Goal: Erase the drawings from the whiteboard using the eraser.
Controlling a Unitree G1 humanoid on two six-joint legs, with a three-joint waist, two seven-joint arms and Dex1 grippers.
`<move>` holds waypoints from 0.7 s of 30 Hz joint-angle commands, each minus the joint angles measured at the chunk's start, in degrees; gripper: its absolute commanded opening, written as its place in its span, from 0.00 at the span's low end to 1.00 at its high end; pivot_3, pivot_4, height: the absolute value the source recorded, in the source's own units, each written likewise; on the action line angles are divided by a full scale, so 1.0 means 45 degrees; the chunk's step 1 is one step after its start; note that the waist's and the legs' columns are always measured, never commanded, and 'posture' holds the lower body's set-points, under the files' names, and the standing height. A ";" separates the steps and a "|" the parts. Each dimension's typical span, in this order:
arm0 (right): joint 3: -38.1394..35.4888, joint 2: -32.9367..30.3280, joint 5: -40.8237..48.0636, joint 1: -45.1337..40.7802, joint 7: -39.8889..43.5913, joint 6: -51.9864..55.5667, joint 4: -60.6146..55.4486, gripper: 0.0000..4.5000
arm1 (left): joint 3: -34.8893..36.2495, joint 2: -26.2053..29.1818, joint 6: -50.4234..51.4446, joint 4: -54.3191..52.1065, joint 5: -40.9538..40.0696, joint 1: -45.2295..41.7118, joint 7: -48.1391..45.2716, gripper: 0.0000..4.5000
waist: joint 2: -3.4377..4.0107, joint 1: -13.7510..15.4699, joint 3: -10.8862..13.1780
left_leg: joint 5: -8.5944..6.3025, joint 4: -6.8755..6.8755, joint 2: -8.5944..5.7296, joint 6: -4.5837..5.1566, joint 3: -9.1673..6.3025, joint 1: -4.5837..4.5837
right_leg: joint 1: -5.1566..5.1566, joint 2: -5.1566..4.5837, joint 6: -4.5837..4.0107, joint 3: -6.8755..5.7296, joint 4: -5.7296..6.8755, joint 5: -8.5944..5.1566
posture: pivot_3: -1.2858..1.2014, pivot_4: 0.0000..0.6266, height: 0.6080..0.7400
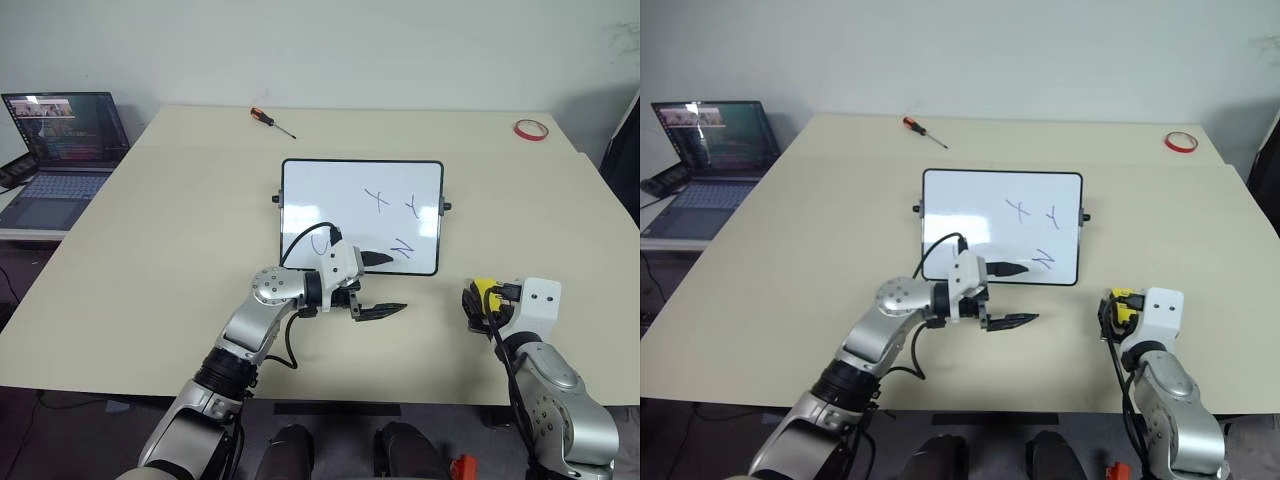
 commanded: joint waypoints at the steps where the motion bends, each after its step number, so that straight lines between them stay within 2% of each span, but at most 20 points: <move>1: 0.0037 -0.0123 -0.0049 -0.0146 -0.0043 -0.0176 -0.0060 0.99 | 0.0035 0.0041 -0.0175 -0.0541 0.0032 0.0110 0.0039 1.00 | 0.0000 -0.0001 0.0000 | 0.0000 0.0000 0.0000 0.0000 0.0000 0.0000 | 0.0000 0.0000 0.0000 0.0000 0.0000 0.0000 | 0.52 0.24 1.00; 8: 0.0042 -0.0164 -0.0054 -0.0190 -0.0050 -0.0135 0.0054 0.99 | 0.0095 0.0066 -0.0129 -0.0558 0.0034 0.0134 0.0098 1.00 | 0.0000 0.0001 0.0000 | 0.0000 0.0000 0.0001 0.0000 -0.0001 -0.0001 | -0.0001 -0.0001 0.0000 0.0000 0.0000 0.0000 | 0.52 0.24 1.00; 12: -0.0007 -0.0153 -0.0002 -0.0235 -0.0035 -0.0184 0.0093 0.80 | 0.0098 0.0087 -0.0089 -0.0648 0.0018 0.0216 0.0118 1.00 | 0.0000 0.0001 0.0000 | 0.0000 0.0000 0.0000 0.0000 0.0000 -0.0001 | 0.0000 -0.0001 0.0000 0.0000 0.0000 0.0000 | 0.52 0.24 1.00; 18: -0.0032 -0.0189 -0.0036 -0.0268 -0.0056 -0.0254 0.0132 0.31 | 0.0050 0.0028 -0.0056 -0.0673 0.0011 0.0231 0.0135 1.00 | 0.0000 0.0000 0.0000 | 0.0000 0.0000 0.0001 0.0000 0.0000 0.0000 | -0.0001 -0.0001 0.0000 0.0000 0.0000 0.0000 | 0.52 0.24 1.00; 19: -0.0035 -0.0188 -0.0041 -0.0267 -0.0068 -0.0257 0.0128 0.27 | 0.0048 0.0024 -0.0062 -0.0665 0.0010 0.0224 0.0129 1.00 | 0.0000 0.0001 0.0000 | 0.0000 0.0000 0.0001 0.0000 0.0000 0.0000 | -0.0001 -0.0001 0.0000 0.0000 0.0000 0.0000 | 0.52 0.24 1.00; 21: -0.0050 -0.0190 -0.0047 -0.0258 -0.0081 -0.0272 0.0117 0.25 | 0.0039 -0.0008 -0.0052 -0.0666 -0.0004 0.0215 0.0130 1.00 | 0.0000 0.0002 0.0000 | 0.0000 0.0000 0.0001 0.0000 0.0000 -0.0001 | -0.0001 -0.0001 0.0000 0.0000 0.0000 0.0000 | 0.52 0.24 1.00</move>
